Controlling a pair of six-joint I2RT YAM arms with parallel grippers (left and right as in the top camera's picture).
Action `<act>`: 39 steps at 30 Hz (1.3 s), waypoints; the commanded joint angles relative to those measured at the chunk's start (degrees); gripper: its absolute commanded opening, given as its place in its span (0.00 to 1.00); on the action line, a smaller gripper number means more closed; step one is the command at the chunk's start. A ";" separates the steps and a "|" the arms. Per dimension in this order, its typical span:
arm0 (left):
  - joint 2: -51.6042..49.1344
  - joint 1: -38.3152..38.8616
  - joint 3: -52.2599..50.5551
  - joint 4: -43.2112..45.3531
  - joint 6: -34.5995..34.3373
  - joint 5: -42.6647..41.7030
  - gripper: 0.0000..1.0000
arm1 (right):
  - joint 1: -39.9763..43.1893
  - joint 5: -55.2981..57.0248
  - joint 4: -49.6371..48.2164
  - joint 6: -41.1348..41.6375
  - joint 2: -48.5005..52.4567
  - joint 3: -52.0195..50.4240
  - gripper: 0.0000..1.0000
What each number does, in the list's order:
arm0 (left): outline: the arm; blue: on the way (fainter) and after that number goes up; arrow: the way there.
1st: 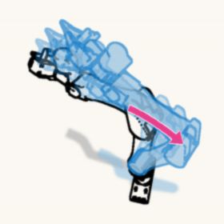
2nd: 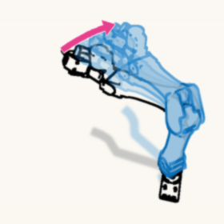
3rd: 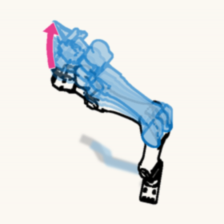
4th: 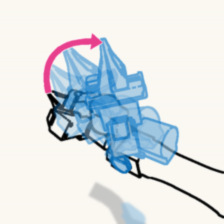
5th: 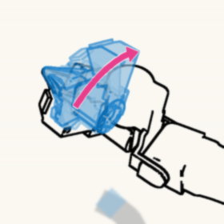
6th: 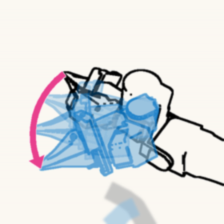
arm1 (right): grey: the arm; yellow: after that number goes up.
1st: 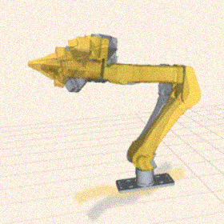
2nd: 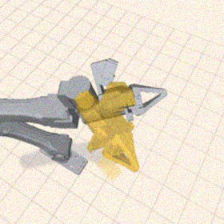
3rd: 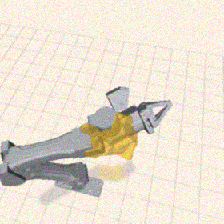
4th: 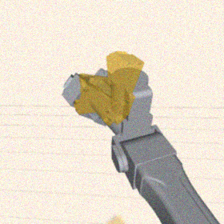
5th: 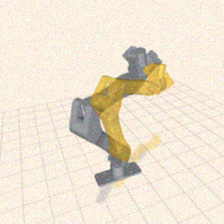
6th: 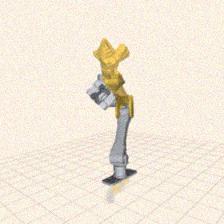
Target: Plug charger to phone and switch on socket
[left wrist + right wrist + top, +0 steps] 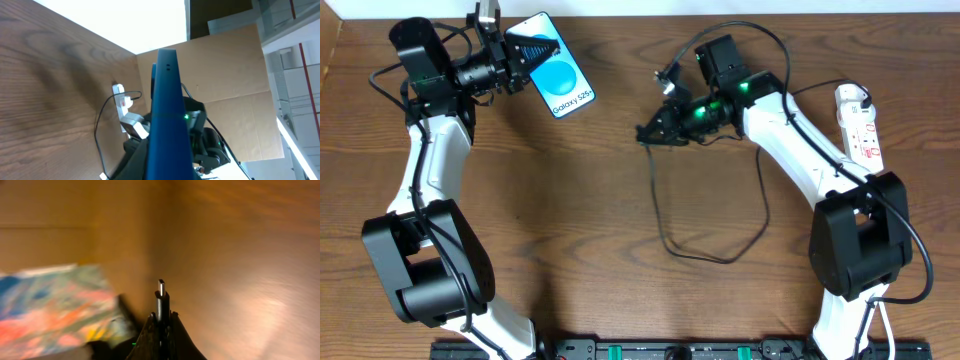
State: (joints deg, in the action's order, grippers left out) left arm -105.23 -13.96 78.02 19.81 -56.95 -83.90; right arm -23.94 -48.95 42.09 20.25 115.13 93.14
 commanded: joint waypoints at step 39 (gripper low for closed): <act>0.76 -0.28 -0.07 0.46 0.11 -0.46 0.08 | -3.39 44.09 -4.33 15.15 2.56 -12.96 0.83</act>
State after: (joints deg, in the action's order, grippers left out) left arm -105.25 -13.93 78.02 19.77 -56.95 -83.68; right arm -26.15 -11.81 36.69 33.45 116.46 80.42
